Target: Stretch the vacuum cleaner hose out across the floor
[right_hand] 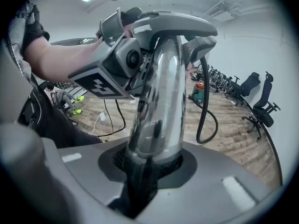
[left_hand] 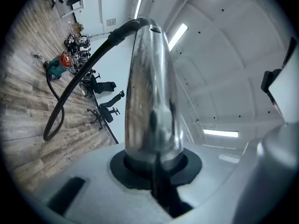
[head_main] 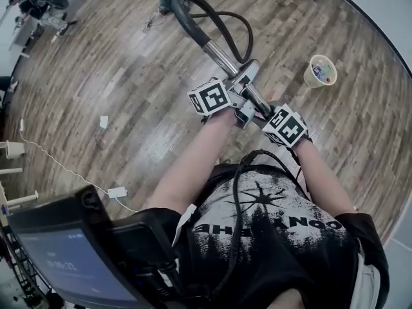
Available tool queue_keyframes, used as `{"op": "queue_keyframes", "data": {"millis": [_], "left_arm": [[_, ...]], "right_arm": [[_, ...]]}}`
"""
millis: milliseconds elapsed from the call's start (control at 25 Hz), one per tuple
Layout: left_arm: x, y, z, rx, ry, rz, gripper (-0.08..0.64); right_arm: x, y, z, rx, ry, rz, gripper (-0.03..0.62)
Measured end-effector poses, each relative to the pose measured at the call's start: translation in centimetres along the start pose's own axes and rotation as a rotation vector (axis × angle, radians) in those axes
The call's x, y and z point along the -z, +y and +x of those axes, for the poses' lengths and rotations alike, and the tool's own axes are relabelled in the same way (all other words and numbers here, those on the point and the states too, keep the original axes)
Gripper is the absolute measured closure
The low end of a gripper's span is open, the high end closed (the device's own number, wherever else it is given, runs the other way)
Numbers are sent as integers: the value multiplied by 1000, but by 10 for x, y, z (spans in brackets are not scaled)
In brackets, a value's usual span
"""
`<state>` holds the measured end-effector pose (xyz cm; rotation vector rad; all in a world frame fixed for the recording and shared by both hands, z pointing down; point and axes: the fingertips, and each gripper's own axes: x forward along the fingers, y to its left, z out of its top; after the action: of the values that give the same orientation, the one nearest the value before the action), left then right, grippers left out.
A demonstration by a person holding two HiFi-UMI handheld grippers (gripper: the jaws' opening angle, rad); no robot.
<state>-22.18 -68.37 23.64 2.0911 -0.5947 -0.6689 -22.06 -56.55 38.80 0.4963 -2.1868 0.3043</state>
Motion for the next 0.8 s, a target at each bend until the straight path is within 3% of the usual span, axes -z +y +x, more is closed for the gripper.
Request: {"op": "queue_keyframes", "data": {"millis": [400,800], "left_arm": [[107,-37,49,-55,-41,10,511],[155,-58,69,-77,-28,27,512]], "right_arm": [[108,-6,-73,-57,2,-47,482],[151,-3,-103,-80,-12,-54,480]]}}
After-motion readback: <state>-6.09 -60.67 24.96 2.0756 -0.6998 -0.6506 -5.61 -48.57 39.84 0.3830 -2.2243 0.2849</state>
